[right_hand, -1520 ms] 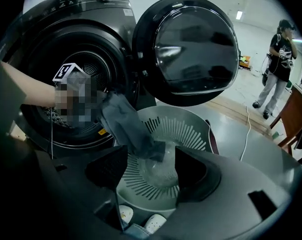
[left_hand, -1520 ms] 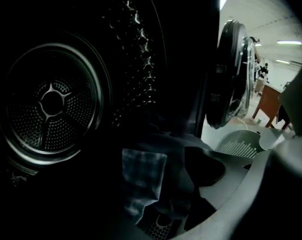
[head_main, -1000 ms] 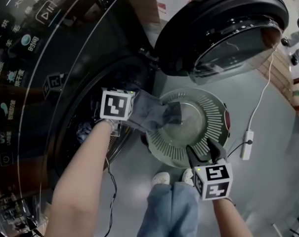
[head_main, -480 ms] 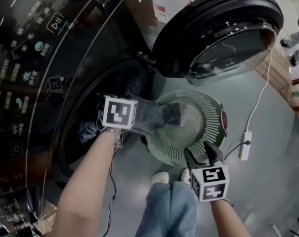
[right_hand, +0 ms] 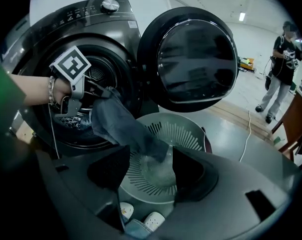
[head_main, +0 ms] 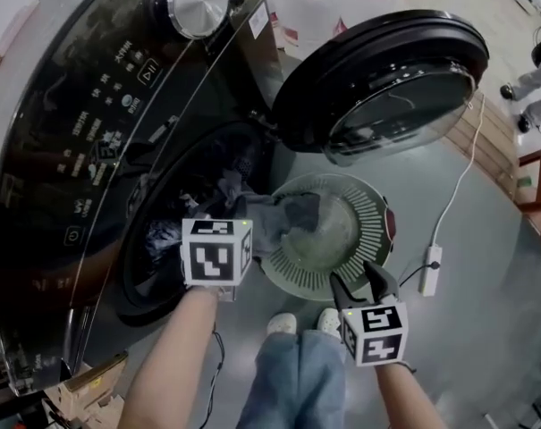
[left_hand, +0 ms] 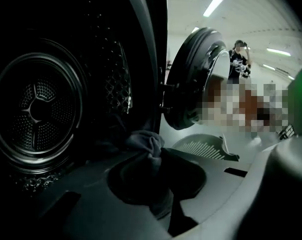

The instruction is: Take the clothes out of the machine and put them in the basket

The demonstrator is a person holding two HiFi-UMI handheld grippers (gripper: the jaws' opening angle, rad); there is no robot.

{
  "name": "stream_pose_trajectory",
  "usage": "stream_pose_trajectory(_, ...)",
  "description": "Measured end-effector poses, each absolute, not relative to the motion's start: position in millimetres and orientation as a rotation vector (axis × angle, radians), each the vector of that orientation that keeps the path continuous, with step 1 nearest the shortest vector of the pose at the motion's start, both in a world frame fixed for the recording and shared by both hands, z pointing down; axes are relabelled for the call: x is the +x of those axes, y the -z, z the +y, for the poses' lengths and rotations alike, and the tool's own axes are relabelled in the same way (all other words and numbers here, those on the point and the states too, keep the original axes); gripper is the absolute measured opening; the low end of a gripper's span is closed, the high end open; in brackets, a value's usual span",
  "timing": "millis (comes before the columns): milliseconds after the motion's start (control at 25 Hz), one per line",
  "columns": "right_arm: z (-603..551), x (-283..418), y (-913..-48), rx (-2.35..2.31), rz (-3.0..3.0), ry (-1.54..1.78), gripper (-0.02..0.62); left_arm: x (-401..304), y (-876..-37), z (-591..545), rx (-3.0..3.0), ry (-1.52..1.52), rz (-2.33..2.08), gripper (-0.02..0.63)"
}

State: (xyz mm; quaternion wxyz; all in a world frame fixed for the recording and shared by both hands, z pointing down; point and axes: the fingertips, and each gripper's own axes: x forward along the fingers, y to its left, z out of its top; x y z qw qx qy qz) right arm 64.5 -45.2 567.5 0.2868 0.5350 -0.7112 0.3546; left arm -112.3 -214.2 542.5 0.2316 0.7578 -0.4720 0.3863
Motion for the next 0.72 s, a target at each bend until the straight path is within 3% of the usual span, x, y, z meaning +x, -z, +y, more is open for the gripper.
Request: stream_pose_trajectory(720,-25.6,99.2,-527.6,1.561,-1.854,-0.963,0.236,-8.0,-442.4,-143.0,2.227,-0.707,-1.092,0.048)
